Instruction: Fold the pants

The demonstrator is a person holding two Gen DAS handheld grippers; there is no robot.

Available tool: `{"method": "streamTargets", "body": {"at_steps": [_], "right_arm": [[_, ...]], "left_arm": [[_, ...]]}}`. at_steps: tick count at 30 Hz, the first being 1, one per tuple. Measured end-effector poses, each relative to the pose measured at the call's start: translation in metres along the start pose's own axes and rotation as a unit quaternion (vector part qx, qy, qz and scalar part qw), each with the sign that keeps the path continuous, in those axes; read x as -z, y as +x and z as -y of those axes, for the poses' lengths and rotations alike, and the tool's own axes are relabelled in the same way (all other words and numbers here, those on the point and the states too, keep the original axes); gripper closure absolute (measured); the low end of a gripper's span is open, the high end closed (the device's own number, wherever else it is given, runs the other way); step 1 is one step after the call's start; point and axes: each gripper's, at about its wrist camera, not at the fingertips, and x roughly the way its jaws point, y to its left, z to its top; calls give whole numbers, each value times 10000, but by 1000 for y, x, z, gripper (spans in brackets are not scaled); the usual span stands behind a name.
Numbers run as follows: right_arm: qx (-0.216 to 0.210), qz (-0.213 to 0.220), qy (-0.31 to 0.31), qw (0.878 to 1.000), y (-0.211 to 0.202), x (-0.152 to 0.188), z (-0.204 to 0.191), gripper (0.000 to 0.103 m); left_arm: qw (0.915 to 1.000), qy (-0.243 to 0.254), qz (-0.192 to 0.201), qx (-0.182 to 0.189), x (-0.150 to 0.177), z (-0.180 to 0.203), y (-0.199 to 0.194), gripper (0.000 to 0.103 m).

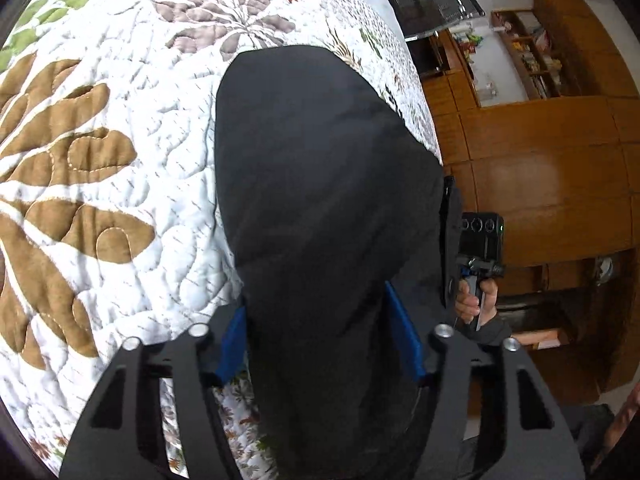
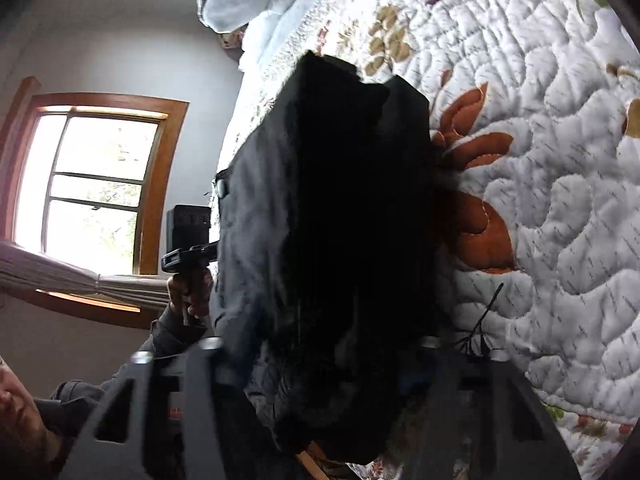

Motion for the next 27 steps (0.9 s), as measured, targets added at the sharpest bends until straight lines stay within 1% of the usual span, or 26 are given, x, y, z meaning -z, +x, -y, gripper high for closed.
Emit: {"method": "streamTargets", "body": {"at_steps": [1,3,6,12,15,20,24,27], "right_arm": [[44,7,-65,10000,0,1,-3,60],[110,43,-116,9999,0,1,-10,63],[207,81,-221,9995,-1,0,-22,66],[304,152,-393,9987,-6,-1,-49,68],[326,157,-444,9984,-5,-5,-59,68],[374,116,-598,9974,4,-16,-71,68],[306,70,-728,9968,23,-36,-77,68],[258,21,-819,9963,47,-64,-91,68]], "left_arm": [[9999,-71,69,45,1,0,-1,51],[9996,-196,156,127,2,-1,-3,60],[9993,-228,253,150,1,0,-5,68],[9990,-211,352,200,2,0,-14,78],[9988,-166,402,245,1,2,-22,80],[9985,-106,492,218,-2,1,-40,80],[9977,-50,673,74,-15,-6,-71,81],[9969,-35,788,-44,-26,-13,-94,81]]}}
